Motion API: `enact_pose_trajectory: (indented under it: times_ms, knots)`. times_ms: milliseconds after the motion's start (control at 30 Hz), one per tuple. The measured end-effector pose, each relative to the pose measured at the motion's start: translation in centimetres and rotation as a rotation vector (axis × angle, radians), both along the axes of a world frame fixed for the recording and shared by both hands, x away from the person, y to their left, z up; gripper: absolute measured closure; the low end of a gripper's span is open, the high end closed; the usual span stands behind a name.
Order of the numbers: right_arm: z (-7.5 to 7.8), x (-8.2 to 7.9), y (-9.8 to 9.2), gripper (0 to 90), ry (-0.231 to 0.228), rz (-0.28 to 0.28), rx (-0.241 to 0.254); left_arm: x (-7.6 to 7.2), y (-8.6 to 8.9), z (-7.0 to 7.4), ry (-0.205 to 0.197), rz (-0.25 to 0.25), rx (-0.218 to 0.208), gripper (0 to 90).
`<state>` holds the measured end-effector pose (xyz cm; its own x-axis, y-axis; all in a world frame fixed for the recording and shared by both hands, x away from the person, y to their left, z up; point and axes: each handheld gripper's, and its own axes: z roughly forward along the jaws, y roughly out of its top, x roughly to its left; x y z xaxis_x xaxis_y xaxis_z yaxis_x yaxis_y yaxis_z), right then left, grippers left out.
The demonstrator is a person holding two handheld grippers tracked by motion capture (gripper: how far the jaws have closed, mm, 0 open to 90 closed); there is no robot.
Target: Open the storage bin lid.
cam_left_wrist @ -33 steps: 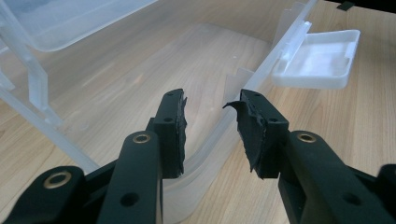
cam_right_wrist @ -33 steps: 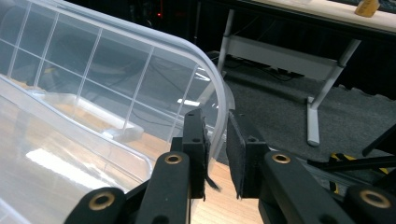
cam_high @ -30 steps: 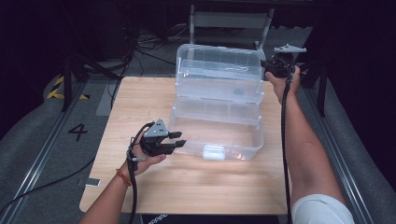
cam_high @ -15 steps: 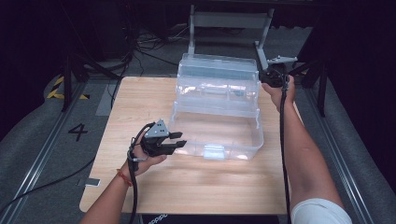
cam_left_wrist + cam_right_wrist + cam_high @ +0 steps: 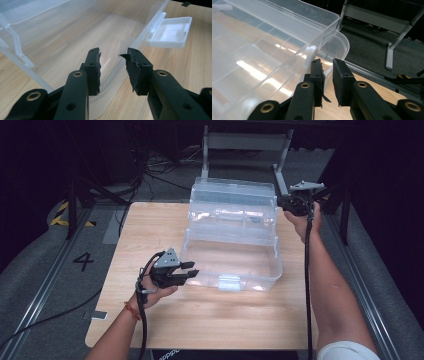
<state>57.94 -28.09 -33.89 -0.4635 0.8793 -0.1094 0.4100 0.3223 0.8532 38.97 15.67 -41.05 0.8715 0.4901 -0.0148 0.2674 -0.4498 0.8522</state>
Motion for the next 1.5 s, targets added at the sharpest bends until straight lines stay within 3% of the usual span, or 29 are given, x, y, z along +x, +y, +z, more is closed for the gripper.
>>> enact_pose_trajectory:
  times_ms: [300, 367, 433, 633, 867, 1267, 1500]
  knots:
    - [2.0, -3.1, -0.8, 73.8, -0.040, 0.061, -0.013, -0.7, 1.1, 1.1, -0.022, 0.029, 0.027, 65.7]
    - [2.8, -4.4, -0.8, 71.6, -0.046, 0.090, -0.035, -0.8, 1.5, 1.5, -0.032, 0.040, 0.051, 65.8]
    - [3.0, -4.7, -0.9, 70.6, -0.047, 0.094, -0.031, -0.8, 1.7, 1.7, -0.037, 0.041, 0.064, 65.7]
    - [3.9, -7.8, -1.2, 66.2, -0.072, 0.158, -0.027, -1.4, 2.5, 2.6, -0.073, 0.054, 0.123, 64.5]
    - [3.0, -10.7, -1.8, 61.9, -0.061, 0.210, -0.038, -2.0, 3.7, 2.6, -0.076, 0.084, 0.159, 61.1]
    - [0.1, -15.3, -3.7, 55.3, -0.033, 0.233, -0.078, -2.4, 4.8, 0.9, -0.050, 0.116, 0.232, 55.5]
    - [-1.9, -17.5, -4.4, 52.2, -0.010, 0.238, -0.116, -2.6, 5.3, -0.1, -0.029, 0.147, 0.275, 46.6]
